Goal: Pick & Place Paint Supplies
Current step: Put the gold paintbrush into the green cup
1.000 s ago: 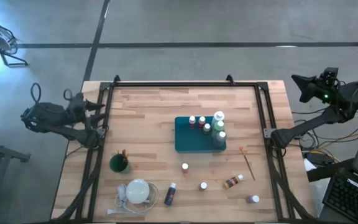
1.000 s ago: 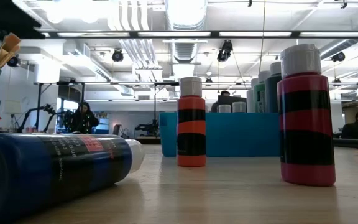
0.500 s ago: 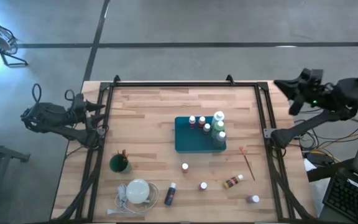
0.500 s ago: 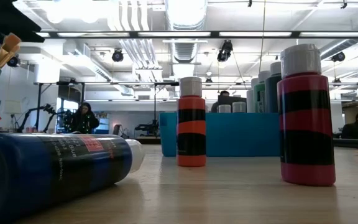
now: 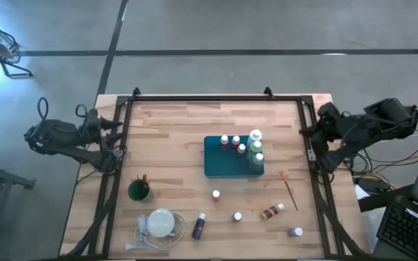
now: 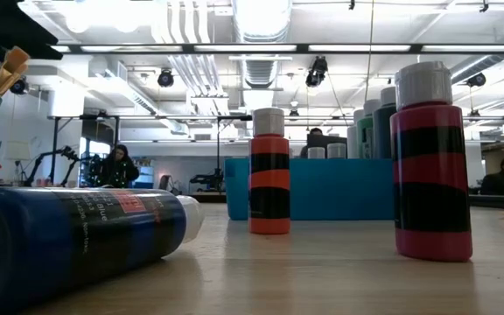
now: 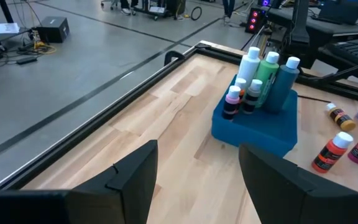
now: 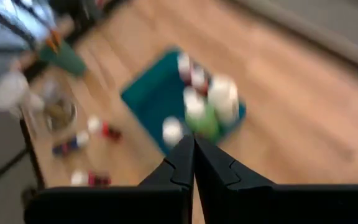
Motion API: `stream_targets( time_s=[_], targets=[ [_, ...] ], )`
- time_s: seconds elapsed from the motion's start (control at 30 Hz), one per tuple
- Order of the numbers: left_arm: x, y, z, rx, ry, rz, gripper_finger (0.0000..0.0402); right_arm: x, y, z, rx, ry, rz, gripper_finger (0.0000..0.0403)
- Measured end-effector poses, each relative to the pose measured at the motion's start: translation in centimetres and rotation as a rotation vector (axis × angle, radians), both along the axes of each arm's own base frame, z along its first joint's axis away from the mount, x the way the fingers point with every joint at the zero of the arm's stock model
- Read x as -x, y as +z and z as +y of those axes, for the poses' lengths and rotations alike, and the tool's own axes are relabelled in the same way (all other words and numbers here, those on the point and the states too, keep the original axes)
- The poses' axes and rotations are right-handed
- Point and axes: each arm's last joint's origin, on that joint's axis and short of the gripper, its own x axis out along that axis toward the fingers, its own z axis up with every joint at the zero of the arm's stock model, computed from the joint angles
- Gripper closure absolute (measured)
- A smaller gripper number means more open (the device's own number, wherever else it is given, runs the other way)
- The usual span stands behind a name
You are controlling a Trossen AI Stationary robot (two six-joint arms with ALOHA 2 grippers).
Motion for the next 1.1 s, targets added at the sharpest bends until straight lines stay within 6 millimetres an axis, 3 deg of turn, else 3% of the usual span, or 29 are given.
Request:
stream_targets(
  time_s=[0.17,0.4,0.77,1.1],
  targets=[
    [0.0,0.0,0.0,0.0,0.0,0.0,0.0172,0.1,-1.3,0.4,-0.189,-0.044,0.154,0.039],
    [0.0,0.0,0.0,0.0,0.0,0.0,0.0172,-1.3,-4.0,0.9,-0.135,-0.052,0.272,0.0336],
    [0.0,0.0,0.0,0.0,-0.001,0.0,0.0172,-3.6,-11.4,2.0,-0.136,-0.104,0.516,0.022],
    [0.0,0.0,0.0,0.0,0.0,0.0,0.0172,-6.0,-18.6,3.2,-0.192,-0.087,0.591,0.0192]
  ],
)
